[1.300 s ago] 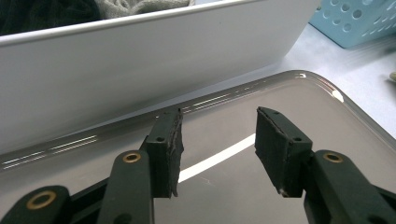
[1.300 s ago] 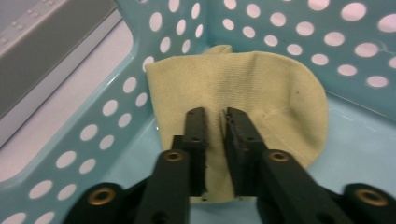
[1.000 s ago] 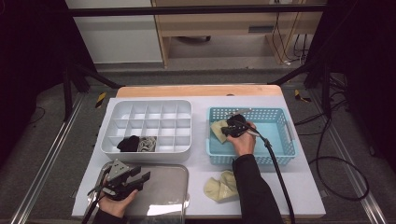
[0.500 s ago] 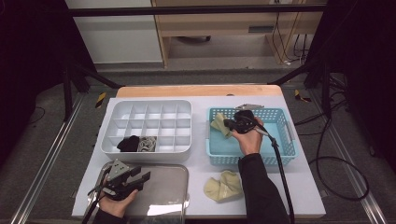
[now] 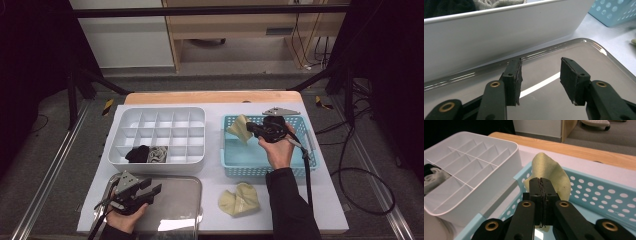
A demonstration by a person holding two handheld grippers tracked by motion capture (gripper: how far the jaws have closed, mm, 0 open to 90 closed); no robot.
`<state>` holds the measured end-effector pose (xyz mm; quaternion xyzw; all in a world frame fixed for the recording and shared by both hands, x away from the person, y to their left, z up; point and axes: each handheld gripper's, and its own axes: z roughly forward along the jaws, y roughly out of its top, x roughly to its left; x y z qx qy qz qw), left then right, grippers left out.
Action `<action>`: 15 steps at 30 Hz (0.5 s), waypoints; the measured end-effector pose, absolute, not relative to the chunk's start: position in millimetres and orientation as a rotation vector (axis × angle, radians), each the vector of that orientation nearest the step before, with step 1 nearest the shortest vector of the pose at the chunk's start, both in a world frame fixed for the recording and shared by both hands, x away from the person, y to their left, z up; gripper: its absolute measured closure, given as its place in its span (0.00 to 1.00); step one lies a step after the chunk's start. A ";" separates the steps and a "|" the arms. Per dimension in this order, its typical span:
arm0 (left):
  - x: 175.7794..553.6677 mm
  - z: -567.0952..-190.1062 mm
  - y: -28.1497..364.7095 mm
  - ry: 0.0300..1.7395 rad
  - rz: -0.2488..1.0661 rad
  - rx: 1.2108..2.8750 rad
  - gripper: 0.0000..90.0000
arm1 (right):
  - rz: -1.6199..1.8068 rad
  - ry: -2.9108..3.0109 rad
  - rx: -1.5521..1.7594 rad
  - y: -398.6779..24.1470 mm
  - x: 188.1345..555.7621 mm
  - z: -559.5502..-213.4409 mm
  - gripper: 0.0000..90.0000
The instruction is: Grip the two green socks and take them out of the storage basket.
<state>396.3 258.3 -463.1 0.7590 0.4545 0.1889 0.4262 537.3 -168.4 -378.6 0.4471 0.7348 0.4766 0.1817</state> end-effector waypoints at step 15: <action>395.5 -462.0 258.4 1.133 0.472 1.888 0.57 | 1.469 2.016 1.154 -181.0 498.7 -345.9 1.00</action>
